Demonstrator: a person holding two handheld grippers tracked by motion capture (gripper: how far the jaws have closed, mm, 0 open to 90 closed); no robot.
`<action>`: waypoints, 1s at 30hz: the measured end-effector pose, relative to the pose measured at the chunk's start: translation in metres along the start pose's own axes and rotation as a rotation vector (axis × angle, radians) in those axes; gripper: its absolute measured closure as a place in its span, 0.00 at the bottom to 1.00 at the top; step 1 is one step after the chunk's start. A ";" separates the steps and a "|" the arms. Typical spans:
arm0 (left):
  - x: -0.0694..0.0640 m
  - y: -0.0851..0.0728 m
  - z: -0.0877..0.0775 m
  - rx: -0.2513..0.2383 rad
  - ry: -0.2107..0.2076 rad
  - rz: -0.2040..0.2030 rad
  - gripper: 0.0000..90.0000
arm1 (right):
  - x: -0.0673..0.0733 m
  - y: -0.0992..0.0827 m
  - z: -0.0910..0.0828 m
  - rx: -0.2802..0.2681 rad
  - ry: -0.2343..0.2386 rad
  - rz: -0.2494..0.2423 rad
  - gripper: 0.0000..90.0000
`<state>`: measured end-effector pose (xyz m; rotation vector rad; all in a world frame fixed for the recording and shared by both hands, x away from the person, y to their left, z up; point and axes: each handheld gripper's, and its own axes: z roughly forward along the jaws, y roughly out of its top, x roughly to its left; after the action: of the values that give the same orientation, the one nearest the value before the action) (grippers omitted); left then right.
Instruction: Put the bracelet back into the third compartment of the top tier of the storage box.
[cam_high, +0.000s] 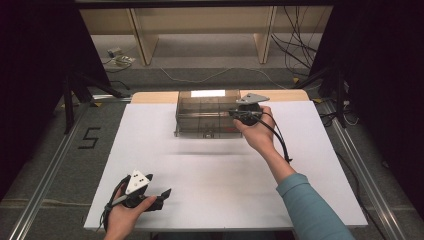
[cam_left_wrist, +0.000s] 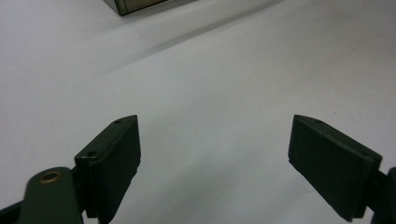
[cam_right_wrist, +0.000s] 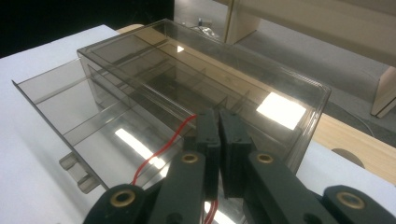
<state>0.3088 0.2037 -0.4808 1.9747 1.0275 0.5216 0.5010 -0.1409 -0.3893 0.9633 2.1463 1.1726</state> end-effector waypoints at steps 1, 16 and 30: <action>0.000 0.000 0.000 -0.001 0.000 0.001 0.19 | 0.000 0.000 0.000 0.001 -0.004 -0.002 0.97; -0.001 0.001 0.000 -0.006 0.001 -0.001 0.19 | 0.001 -0.001 0.004 -0.003 -0.023 -0.011 0.97; 0.000 0.001 0.000 -0.008 0.001 -0.001 0.19 | 0.003 -0.003 0.008 0.000 -0.026 -0.013 0.97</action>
<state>0.3087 0.2033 -0.4800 1.9670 1.0245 0.5253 0.5041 -0.1359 -0.3968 0.9575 2.1295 1.1479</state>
